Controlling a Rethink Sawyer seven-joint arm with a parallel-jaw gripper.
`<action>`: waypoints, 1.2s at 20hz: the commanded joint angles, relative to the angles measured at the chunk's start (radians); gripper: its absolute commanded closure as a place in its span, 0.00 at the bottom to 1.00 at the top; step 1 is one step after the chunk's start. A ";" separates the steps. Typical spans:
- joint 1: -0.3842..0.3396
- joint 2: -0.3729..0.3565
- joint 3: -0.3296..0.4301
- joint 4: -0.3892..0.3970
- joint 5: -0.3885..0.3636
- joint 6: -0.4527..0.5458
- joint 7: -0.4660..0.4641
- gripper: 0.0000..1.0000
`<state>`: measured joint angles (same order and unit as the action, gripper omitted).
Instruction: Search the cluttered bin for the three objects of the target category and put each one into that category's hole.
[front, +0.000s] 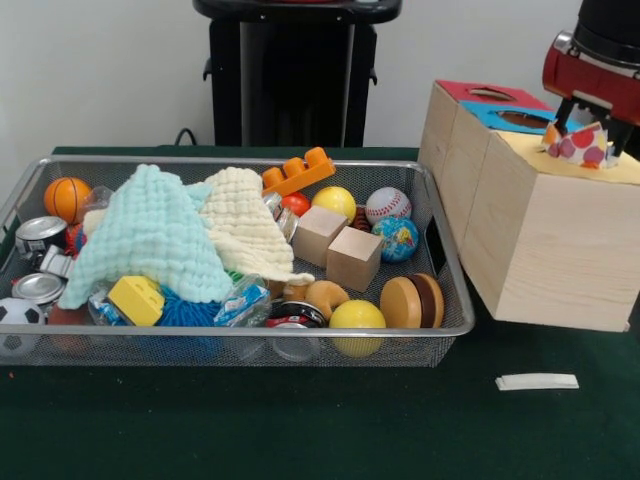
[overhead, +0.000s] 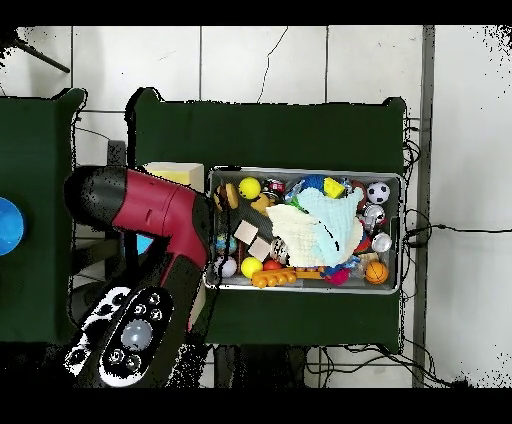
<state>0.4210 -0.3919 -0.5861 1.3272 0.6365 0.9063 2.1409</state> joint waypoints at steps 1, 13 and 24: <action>-0.055 -0.143 -0.008 0.013 -0.112 0.254 0.116 0.00; -0.028 -0.166 0.000 0.025 -0.106 0.272 0.190 0.00; -0.042 -0.164 0.044 0.088 -0.073 0.172 0.172 0.00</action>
<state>0.4261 -0.4448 -0.5815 1.3397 0.5955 0.9898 2.1409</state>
